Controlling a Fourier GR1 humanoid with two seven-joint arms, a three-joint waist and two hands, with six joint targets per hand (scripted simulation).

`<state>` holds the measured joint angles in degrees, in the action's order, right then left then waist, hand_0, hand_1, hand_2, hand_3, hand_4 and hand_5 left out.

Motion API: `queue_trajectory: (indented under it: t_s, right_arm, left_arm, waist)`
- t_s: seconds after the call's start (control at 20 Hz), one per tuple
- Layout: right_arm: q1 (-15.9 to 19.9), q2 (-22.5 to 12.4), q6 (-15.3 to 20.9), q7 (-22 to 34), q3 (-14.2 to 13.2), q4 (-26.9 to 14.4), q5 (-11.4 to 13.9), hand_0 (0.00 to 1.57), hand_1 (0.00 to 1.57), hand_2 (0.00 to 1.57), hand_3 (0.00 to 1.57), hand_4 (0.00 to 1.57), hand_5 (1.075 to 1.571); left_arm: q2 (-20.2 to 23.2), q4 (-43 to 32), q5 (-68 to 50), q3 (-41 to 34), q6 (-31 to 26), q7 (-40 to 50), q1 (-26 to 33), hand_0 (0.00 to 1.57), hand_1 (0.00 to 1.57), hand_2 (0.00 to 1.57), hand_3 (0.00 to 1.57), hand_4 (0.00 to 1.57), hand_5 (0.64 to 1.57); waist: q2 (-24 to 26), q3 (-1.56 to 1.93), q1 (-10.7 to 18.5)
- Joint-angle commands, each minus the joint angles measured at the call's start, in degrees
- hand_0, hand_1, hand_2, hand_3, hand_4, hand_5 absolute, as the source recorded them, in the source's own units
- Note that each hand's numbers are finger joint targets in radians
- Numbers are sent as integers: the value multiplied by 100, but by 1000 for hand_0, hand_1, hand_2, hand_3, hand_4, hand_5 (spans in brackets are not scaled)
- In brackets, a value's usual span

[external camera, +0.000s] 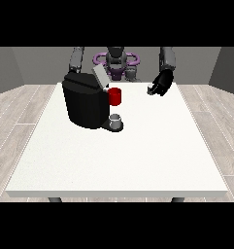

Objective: Insert the coffee pod into the coffee machine and close the lid

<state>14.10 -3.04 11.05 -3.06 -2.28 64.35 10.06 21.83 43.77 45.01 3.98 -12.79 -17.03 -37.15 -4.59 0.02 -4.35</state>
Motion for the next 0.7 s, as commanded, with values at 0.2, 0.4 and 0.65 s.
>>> queue_trajectory:
  t_s: [0.2,0.4,0.65]
  right_arm:
    - [-153,64,67,-309,27,-510,106,0,0,0,0,0,1571]
    - [116,152,-56,7,241,-89,139,0,0,0,0,0,1571]
    - [213,190,-152,-136,207,-79,28,0,0,0,0,0,1571]
  left_arm:
    - [-250,507,-176,-43,-1140,702,-799,1403,1403,1396,1341,598,1571]
    - [-52,332,-178,-317,-1112,670,-1138,1340,1340,1372,1351,562,1571]
    - [-392,433,-223,-405,-1196,1109,-1568,1416,1416,1421,1378,537,1571]
  waist:
    - [490,3,57]
    - [263,-1,-374]
    - [175,0,-457]
